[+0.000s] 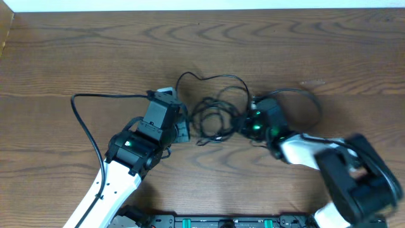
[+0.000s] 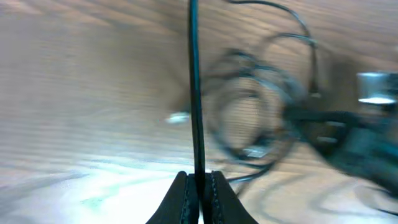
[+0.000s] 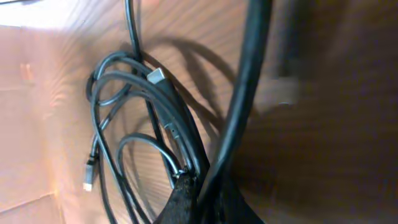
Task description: Untangle cables
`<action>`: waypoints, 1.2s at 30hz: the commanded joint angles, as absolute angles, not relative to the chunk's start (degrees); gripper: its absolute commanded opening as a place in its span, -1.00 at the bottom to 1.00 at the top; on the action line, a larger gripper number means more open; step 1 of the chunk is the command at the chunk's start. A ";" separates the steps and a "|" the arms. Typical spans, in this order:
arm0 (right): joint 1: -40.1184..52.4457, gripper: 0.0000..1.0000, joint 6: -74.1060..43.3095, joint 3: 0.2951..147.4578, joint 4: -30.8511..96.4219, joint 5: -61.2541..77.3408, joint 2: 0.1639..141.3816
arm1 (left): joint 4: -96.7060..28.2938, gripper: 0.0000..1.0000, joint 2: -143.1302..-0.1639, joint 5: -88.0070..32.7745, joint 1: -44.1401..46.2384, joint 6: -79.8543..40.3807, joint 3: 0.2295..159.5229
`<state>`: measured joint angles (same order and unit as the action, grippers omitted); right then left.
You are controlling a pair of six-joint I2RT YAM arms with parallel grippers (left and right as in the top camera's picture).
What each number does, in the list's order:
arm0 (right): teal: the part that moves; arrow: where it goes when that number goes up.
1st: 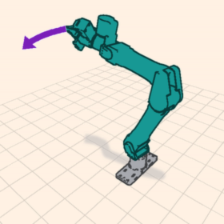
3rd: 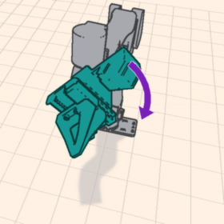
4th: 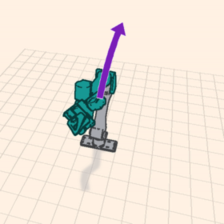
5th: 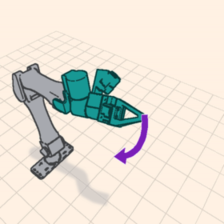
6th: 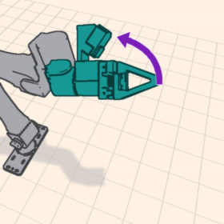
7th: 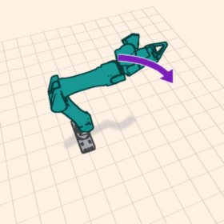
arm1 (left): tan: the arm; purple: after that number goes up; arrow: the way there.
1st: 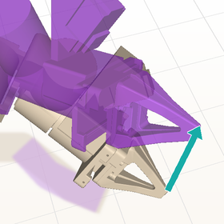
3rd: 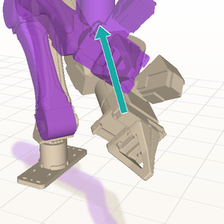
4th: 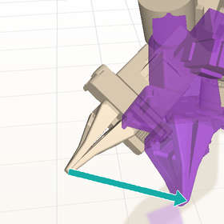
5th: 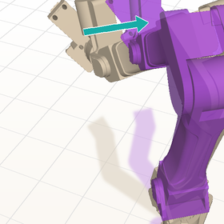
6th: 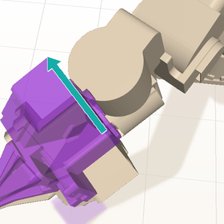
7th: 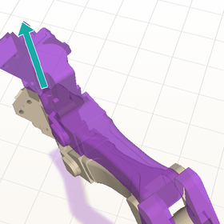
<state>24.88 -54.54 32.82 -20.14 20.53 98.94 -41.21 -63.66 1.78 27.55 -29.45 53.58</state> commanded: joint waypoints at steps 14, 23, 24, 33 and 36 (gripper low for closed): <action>-0.67 -0.98 -30.92 32.12 13.72 6.85 56.29 | -45.80 -0.85 -64.77 29.36 26.76 -37.10 53.56; -1.91 -0.98 -30.76 32.10 15.86 11.88 54.39 | -46.26 -0.85 -67.85 24.84 24.56 -42.09 53.56; -1.85 -0.98 -30.70 32.12 15.66 13.41 54.39 | -45.91 -0.85 -68.18 22.63 24.56 -41.98 53.56; -0.80 -0.98 -38.28 32.10 16.36 27.99 55.46 | -33.01 -0.85 -71.77 -22.13 24.56 -11.14 53.56; -0.80 -0.98 -48.03 32.10 15.77 29.76 57.60 | -31.77 -0.84 -71.81 -27.94 24.56 -8.05 53.56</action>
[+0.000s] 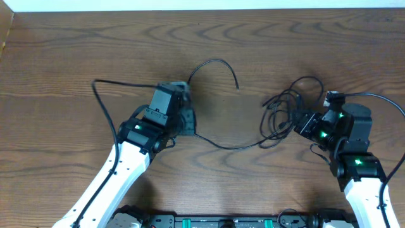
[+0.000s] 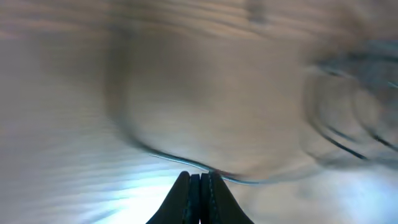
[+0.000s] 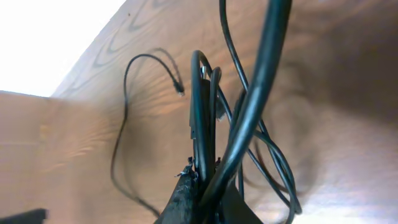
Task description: Untangle cables
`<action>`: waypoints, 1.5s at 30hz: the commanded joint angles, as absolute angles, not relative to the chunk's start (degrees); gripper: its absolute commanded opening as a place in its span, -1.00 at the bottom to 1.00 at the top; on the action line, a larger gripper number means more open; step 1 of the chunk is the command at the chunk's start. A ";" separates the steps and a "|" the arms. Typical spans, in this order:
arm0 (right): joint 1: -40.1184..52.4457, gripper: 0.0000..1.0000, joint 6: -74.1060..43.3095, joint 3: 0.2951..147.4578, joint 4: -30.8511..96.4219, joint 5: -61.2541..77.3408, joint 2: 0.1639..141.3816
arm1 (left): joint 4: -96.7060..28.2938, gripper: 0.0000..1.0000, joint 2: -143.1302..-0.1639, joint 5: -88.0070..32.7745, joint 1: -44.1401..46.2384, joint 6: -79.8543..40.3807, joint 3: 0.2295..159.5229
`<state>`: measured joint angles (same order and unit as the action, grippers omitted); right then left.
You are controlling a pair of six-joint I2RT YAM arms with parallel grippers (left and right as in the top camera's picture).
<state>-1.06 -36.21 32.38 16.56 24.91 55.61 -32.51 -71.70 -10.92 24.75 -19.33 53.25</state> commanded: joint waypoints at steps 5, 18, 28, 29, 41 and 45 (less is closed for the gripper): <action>-0.69 -0.98 -56.88 32.10 8.14 37.52 62.28 | -31.70 -0.84 -71.81 -30.02 25.54 -6.44 53.47; -0.64 -0.98 -70.06 32.10 0.91 41.52 70.08 | -27.51 -0.39 -71.81 -32.88 35.35 -1.28 53.47; -0.64 -0.98 -70.26 32.10 -0.47 44.14 70.08 | -23.73 0.28 -74.08 -11.60 45.10 -4.97 53.45; -0.64 -0.97 -70.26 32.10 -0.47 44.62 70.08 | -21.87 0.43 -75.35 -10.61 45.82 -5.43 53.45; -0.71 -0.98 -70.28 32.10 -0.45 47.33 70.08 | -10.76 0.61 -89.34 -8.93 46.70 -10.09 53.45; -0.78 -0.98 -70.19 32.10 -0.45 47.31 70.08 | -10.35 -0.15 -91.79 -8.71 46.70 -10.41 53.45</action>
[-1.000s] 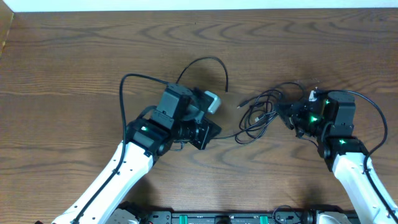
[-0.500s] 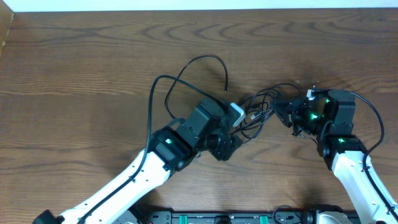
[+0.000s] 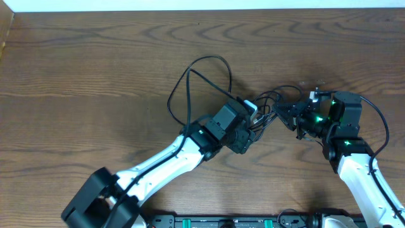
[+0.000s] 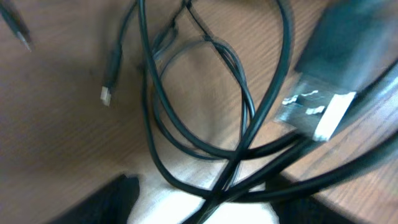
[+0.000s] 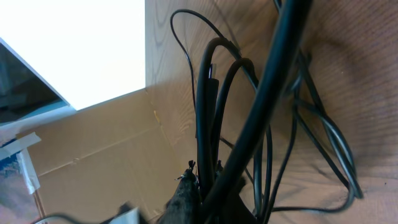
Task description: Untangle cables
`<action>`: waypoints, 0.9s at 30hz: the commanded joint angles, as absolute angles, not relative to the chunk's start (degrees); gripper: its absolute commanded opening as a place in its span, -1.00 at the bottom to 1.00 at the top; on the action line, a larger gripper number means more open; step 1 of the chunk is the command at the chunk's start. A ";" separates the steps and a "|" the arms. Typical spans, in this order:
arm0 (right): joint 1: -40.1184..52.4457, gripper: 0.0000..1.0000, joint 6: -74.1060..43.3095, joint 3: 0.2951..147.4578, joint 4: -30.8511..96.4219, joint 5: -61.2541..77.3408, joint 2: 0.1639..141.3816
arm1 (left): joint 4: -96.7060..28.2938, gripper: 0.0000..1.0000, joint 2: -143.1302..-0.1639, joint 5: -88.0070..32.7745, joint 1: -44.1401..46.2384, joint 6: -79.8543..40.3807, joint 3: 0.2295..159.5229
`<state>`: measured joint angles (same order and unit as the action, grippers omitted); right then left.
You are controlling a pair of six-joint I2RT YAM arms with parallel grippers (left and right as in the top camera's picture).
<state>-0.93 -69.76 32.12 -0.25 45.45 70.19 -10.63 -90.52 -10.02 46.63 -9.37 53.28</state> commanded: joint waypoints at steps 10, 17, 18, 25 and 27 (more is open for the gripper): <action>-0.82 -0.97 -61.34 32.10 3.14 30.20 70.08 | -18.72 -0.85 -87.53 3.75 46.48 -11.55 53.47; -0.82 -0.97 -59.46 32.10 14.72 12.43 70.08 | -23.35 -0.85 -75.90 7.16 43.97 -11.75 53.47; -0.82 -0.97 -59.31 32.10 15.57 11.42 70.08 | -23.38 -0.85 -74.87 7.16 43.62 -11.75 53.47; -0.82 -0.97 -56.71 32.10 23.44 -2.87 70.08 | -24.23 -0.85 -65.21 7.16 36.88 -13.19 53.47; -0.82 -0.97 -56.73 32.10 25.76 -6.35 70.08 | -24.86 -0.84 -63.33 7.14 33.82 -15.62 53.47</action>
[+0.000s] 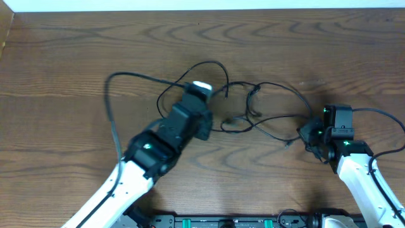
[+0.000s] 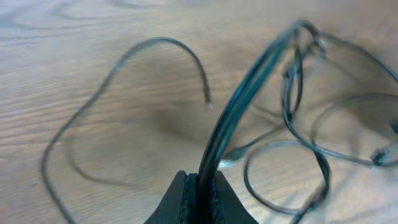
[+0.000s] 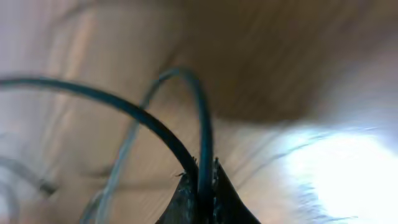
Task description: Untangle cables
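Black cables (image 1: 259, 104) lie spread in loose loops across the middle of the table. My left gripper (image 1: 204, 125) is shut on a thick doubled black cable (image 2: 249, 81) that rises from its jaws (image 2: 200, 184). A thin cable (image 2: 155, 42) curves beside it with a free end (image 2: 208, 103). My right gripper (image 1: 305, 135) sits at the right end of the spread, shut (image 3: 202, 180) on a black cable (image 3: 200, 118) that arches away from it. More loops (image 2: 298, 124) lie between the two grippers.
The brown wooden table (image 1: 76, 38) runs to a white edge at the back. A thin wire (image 1: 111, 107) arcs from the left arm over the table on the left. The right arm's own wire (image 1: 380, 114) loops off to the right.
My left gripper stood open among the bundle close to the right gripper; now it is shut on a thick cable and further left. The right gripper is further right, and the cables lie drawn out.
Both grippers were first shut on cables at a tight bundle in the middle. Then they stood far apart, the right holding the bundle, a thin cable drawn out by the left. The left then reached into the bundle. Now the cables are spread between them.
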`<action>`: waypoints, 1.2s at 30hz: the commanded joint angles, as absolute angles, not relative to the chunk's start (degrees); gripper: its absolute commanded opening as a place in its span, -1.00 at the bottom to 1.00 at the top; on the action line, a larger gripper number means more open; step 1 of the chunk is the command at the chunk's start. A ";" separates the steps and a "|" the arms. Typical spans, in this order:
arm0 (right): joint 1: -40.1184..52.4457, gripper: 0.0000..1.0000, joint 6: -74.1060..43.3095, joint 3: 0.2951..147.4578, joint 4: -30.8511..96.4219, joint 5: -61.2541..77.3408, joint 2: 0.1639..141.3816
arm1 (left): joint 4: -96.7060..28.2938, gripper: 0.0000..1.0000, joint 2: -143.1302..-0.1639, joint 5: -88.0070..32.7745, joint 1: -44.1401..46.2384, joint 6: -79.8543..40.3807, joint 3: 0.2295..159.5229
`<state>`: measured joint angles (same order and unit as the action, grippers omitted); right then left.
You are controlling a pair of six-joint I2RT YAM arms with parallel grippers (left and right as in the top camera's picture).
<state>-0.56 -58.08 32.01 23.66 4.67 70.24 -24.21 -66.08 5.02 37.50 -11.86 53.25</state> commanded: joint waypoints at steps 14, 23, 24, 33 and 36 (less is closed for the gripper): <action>-7.05 -0.98 -57.19 32.10 31.92 -13.37 70.08 | -30.87 -0.85 -61.82 7.20 22.48 -31.55 53.47; -12.32 -0.96 -57.17 32.10 33.50 -10.15 70.08 | -36.01 -0.85 -61.82 4.10 12.12 -50.04 53.47; -12.32 -0.95 -57.12 32.10 32.95 -8.58 70.08 | -35.20 -0.85 -61.82 -0.08 11.51 -49.74 53.47; -12.27 -0.62 -57.12 32.10 31.35 -1.98 70.08 | -23.68 -0.85 -61.91 -40.91 11.44 -17.61 53.47; -12.27 -0.39 -56.66 32.10 30.83 -1.13 70.08 | -24.51 -0.85 -62.39 -42.00 11.44 -14.85 53.45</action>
<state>-11.77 -57.10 32.03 31.24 -1.67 70.24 -24.23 -62.48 -32.21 11.88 -24.77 52.95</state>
